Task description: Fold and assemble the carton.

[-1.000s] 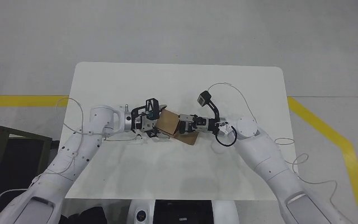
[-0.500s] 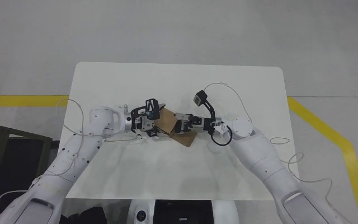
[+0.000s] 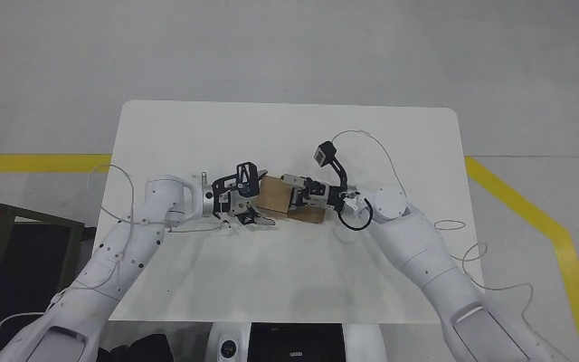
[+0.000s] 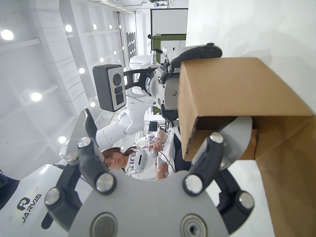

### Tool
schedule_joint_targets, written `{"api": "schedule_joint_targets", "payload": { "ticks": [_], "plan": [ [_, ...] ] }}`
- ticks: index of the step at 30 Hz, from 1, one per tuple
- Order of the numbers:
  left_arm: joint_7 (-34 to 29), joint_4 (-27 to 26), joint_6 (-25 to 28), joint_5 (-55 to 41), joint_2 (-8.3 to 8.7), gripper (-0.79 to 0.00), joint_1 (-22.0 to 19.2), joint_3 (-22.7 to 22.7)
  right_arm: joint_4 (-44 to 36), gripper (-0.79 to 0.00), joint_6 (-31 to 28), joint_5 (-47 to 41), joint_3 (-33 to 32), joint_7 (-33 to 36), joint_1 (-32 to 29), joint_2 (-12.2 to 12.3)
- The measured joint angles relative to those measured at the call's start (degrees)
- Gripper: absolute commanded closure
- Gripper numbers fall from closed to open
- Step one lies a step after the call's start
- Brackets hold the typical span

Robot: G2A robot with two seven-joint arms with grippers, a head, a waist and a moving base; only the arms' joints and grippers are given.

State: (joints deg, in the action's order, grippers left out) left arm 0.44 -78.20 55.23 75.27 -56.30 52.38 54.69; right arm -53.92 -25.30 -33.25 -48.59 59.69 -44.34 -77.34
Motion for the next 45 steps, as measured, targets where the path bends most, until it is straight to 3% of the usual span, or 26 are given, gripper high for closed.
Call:
{"api": "schedule_joint_targets", "payload": {
  "ticks": [7,13,28,35,45],
  "plan": [
    [-2.0,-0.3,-0.7,-1.0,0.0,-0.785,0.5,0.6,0.1,-0.785,1.3,3.8,-3.0,6.1,1.7,1.5],
    [-3.1,-0.4,-1.2,-2.0,-0.17,-0.785,0.6,0.6,-1.9,-0.785,3.1,8.3,-6.9,7.4,1.1,3.5],
    [-4.6,-0.8,-2.0,-2.7,-0.5,-0.785,0.4,0.8,-12.5,-0.785,8.3,16.0,-19.4,10.7,-8.9,9.2],
    [-5.1,-0.8,-1.9,-3.0,-0.65,-0.785,0.5,0.8,-14.1,-0.785,9.3,15.9,-18.4,10.2,-11.0,9.4],
    [-5.5,-0.8,-1.9,-3.1,-0.79,-0.785,0.5,1.0,-10.6,-0.785,8.5,15.7,-13.1,9.7,-8.5,8.1]
  ]
}}
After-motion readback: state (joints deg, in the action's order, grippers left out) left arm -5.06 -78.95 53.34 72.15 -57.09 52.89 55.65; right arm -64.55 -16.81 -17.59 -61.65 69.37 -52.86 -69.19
